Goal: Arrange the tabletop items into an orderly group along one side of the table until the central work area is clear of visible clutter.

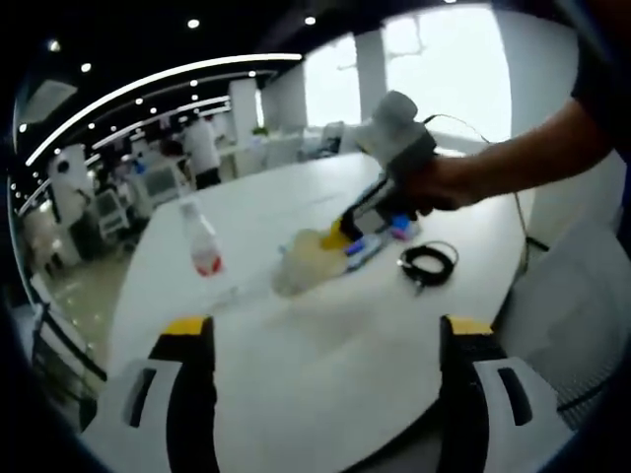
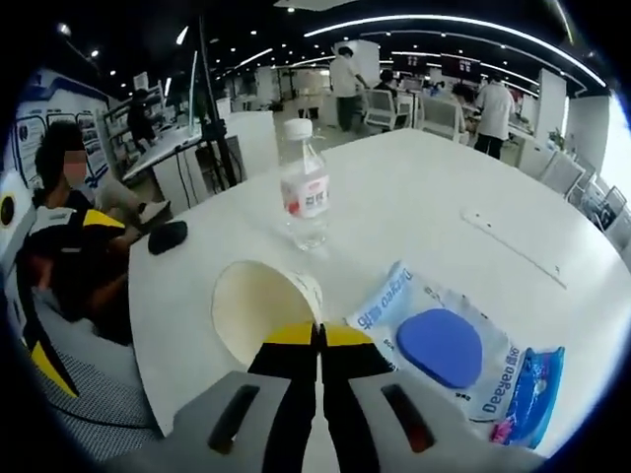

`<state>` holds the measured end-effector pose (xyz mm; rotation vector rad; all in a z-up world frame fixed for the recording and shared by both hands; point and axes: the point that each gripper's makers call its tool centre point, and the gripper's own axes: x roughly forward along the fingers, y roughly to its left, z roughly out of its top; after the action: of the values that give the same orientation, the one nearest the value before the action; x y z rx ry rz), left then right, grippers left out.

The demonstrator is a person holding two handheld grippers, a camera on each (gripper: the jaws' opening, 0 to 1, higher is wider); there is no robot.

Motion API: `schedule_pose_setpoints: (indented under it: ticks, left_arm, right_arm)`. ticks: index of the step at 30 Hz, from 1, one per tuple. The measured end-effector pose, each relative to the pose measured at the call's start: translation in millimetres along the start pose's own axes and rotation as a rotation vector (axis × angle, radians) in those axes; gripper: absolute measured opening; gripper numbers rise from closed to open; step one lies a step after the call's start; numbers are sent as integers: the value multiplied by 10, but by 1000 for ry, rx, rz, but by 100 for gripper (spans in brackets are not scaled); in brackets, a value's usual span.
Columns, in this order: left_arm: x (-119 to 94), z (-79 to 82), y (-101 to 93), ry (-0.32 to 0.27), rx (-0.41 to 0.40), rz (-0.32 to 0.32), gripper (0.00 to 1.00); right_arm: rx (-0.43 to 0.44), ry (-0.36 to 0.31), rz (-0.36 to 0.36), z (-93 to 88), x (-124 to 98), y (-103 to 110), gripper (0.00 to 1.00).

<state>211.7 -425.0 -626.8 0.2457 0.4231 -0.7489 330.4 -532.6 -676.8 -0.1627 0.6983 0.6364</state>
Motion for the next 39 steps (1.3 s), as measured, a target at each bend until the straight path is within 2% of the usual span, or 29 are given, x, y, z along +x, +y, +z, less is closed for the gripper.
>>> schedule_pose_setpoints:
  ticks: [8,13,18,22,28,35,39]
  left_arm:
    - [-5,30,-57,1,22,-27,99]
    - [-22,41,-100,19,35,-46,100]
    - [-44,72,-140,16,60,-43,100]
    - [-33,78,-151,6,46,-40,100]
    - [2,-40,-182,26,135,-37,100]
    - [-3,-15,-141,9,99,-27,100]
    - [6,-55,-143,25,104,-23,100]
  right_arm:
    - [42,94,15,4,21,-90,0]
    - [70,110,10,38,32,-187,0]
    - [95,127,7,44,57,-258,0]
    - [117,150,7,45,87,-290,0]
    - [183,178,18,98,143,-346,0]
    - [223,235,7,109,221,-437,0]
    - [221,262,6,118,266,-450,0]
